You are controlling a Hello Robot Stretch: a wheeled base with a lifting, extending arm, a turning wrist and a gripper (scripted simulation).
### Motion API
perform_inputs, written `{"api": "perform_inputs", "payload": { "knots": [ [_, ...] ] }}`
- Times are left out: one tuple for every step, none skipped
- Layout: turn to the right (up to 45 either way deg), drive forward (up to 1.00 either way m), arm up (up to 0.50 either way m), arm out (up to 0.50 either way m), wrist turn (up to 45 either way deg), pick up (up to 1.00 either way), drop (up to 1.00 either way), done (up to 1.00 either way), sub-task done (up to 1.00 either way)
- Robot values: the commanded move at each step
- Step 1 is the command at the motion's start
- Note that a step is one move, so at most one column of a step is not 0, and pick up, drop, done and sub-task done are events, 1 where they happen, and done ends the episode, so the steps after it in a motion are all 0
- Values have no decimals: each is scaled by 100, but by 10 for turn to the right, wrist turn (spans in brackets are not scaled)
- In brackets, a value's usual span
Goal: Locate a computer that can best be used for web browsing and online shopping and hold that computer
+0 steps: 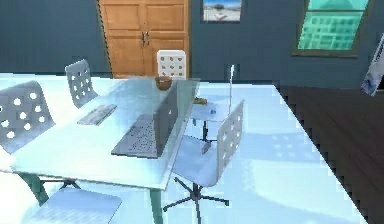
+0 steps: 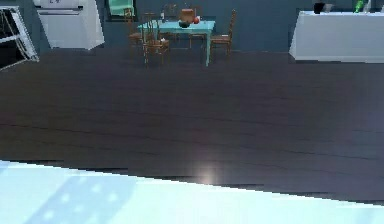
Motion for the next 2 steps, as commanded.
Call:
{"api": "perform_inputs", "payload": {
  "knots": [
    [0, 50, 0, 0, 0, 0, 0, 0, 0],
    [-450, 0, 0, 0, 0, 0, 0, 0, 0]
  ]
}}
